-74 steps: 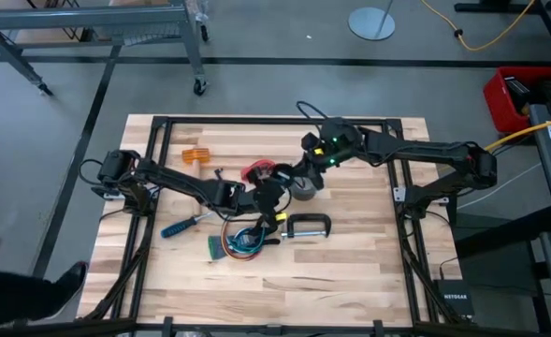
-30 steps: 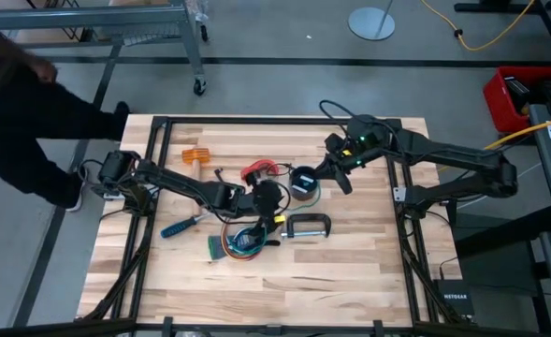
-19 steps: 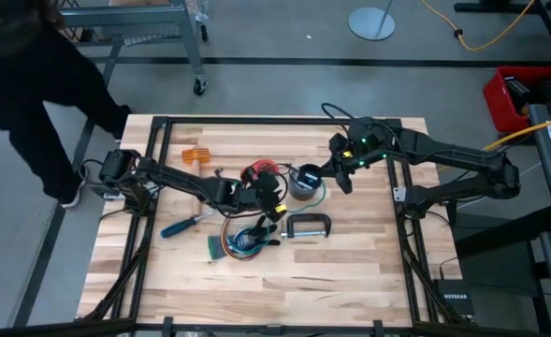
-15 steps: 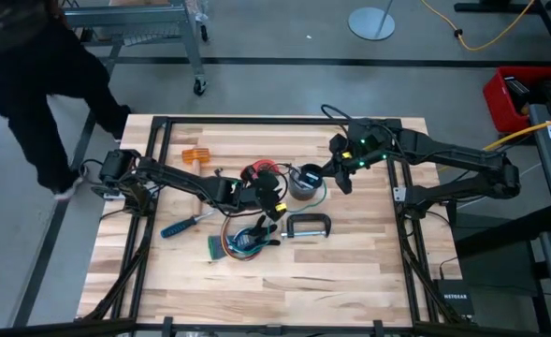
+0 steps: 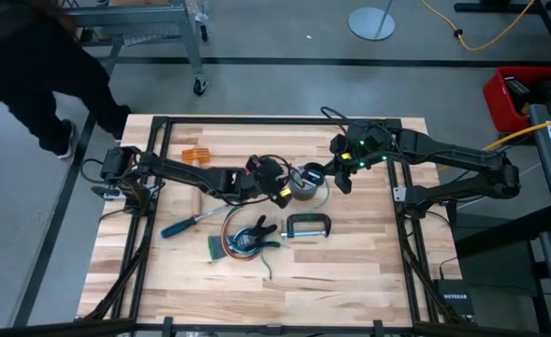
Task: Coil cords
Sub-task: Coil the blue wire onto the spool
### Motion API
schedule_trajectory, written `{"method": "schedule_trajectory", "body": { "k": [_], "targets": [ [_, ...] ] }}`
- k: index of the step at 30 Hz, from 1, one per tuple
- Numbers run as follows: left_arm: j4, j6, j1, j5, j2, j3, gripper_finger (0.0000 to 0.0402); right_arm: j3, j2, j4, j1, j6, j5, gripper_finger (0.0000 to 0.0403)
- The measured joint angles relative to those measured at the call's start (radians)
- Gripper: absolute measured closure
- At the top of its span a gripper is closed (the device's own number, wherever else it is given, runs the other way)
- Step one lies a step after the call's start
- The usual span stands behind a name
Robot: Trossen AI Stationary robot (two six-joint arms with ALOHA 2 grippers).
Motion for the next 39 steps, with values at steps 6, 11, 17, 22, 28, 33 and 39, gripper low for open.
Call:
{"method": "schedule_trajectory", "body": {
  "k": [6, 11, 17, 22, 28, 33, 39],
  "targets": [
    [0.01, 0.022, -0.016, 0.196, 0.0, 0.0, 0.0306, 0.0, 0.001, -0.049, 0.0, -0.017, 0.042, 0.0401],
    [0.016, 0.021, -0.038, 0.312, 0.0, 0.0, 0.0306, 0.0, 0.001, -0.062, 0.0, -0.021, 0.064, 0.0401],
    [0.056, 0.022, -0.069, 0.335, 0.002, 0.001, 0.0306, 0.0, 0.001, -0.036, 0.0, -0.021, 0.074, 0.0401],
    [0.145, 0.084, -0.08, 0.336, 0.028, 0.001, 0.0306, 0.0, 0.001, 0.056, 0.0, -0.02, 0.018, 0.0401],
    [0.242, 0.157, -0.082, 0.333, 0.07, 0.001, 0.0306, 0.0, 0.001, 0.169, 0.0, -0.02, -0.027, 0.0401],
    [0.266, 0.164, -0.085, 0.333, 0.077, 0.001, 0.0306, 0.0, 0.001, 0.221, 0.0, -0.022, -0.065, 0.0401],
    [0.318, 0.19, -0.098, 0.333, 0.077, 0.001, 0.0306, 0.0, 0.001, 0.232, 0.0, -0.022, -0.065, 0.0401]
  ]
}}
